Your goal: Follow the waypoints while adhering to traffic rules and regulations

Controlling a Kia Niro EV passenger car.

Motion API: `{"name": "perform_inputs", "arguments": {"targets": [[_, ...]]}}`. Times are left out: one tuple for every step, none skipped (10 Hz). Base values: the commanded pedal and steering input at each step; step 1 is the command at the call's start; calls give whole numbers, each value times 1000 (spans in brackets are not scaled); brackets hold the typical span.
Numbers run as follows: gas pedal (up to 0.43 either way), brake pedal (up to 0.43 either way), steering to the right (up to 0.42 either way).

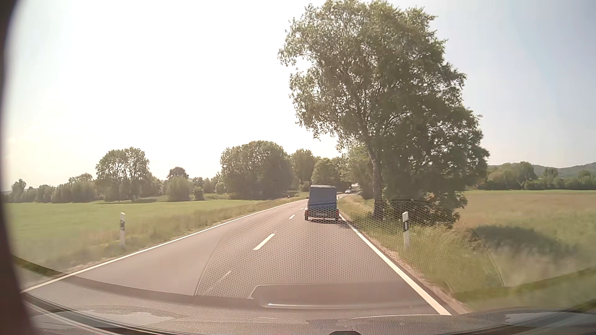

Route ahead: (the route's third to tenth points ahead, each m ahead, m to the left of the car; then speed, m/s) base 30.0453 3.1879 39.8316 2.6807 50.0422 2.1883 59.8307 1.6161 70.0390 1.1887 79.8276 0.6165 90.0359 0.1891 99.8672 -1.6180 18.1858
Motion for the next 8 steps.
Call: {"name": "perform_inputs", "arguments": {"targets": [[197, 0, 0], [197, 0, 0], [197, 0, 0], [197, 0, 0], [197, 0, 0], [169, 0, 0], [87, 0, 0], [0, 0, 0]]}}
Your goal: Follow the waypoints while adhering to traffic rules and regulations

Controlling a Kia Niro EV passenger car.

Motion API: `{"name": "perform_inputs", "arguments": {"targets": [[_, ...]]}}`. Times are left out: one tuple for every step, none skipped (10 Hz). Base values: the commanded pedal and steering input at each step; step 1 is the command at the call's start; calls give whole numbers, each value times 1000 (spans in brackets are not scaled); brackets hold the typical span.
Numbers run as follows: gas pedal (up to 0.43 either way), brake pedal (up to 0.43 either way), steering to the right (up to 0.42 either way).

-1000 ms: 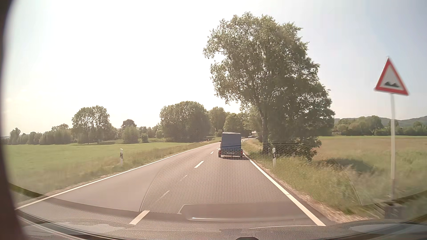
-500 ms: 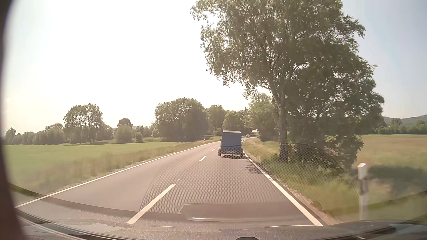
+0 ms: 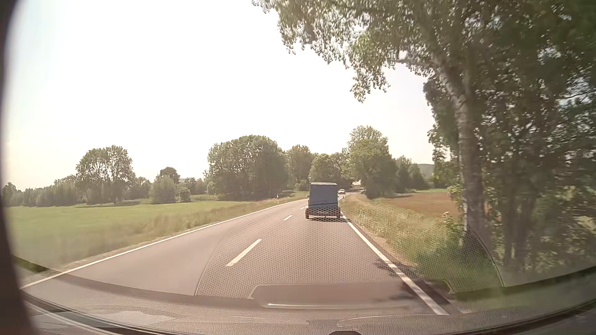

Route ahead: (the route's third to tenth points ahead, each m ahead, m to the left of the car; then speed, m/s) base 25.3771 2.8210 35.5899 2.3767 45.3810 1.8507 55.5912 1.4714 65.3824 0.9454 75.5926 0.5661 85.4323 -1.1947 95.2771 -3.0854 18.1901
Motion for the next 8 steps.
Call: {"name": "perform_inputs", "arguments": {"targets": [[0, 0, 0], [0, 0, 0], [0, 0, 0], [0, 0, 0], [0, 0, 0], [0, 0, 0], [0, 0, 0], [0, 0, 0]]}}
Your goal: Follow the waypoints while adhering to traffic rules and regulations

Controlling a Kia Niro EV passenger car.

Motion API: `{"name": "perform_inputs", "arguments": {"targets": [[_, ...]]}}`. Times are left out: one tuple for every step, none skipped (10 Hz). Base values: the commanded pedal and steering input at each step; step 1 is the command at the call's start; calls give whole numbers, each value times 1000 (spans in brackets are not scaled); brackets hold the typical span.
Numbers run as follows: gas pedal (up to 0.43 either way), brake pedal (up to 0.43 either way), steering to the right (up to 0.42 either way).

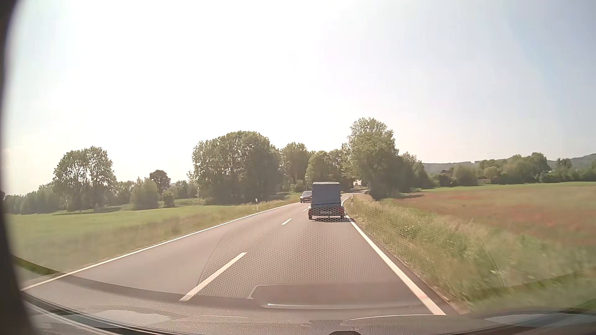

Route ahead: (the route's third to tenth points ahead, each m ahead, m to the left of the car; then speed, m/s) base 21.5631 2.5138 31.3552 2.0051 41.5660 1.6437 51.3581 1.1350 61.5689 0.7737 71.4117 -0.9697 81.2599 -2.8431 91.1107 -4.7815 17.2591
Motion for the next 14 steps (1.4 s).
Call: {"name": "perform_inputs", "arguments": {"targets": [[0, 0, 0], [0, 0, 0], [20, 0, 0], [39, 0, 1], [47, 0, 3], [59, 0, 4], [59, 0, 5], [59, 0, 6], [67, 0, 7], [67, 0, 8], [79, 0, 10], [98, 0, 10], [98, 0, 10], [110, 0, 9]]}}
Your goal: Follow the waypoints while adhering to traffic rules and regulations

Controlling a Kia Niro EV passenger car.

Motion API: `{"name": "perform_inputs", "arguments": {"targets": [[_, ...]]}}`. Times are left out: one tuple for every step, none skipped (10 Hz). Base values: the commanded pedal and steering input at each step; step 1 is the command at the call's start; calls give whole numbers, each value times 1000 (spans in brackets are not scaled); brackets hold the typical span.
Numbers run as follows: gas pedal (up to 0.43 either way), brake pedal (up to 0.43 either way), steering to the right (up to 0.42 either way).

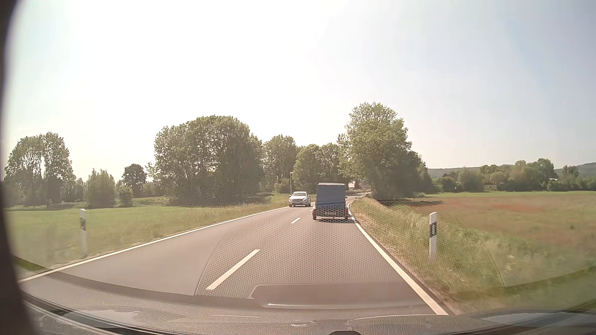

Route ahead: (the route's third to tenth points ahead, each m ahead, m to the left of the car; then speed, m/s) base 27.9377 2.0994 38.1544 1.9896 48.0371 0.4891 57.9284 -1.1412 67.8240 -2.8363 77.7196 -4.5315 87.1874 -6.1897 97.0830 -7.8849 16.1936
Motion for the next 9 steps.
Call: {"name": "perform_inputs", "arguments": {"targets": [[110, 0, 9], [110, 0, 8], [110, 0, 8], [110, 0, 8], [110, 0, 8], [110, 0, 8], [110, 0, 9], [98, 0, 8], [98, 0, 8]]}}
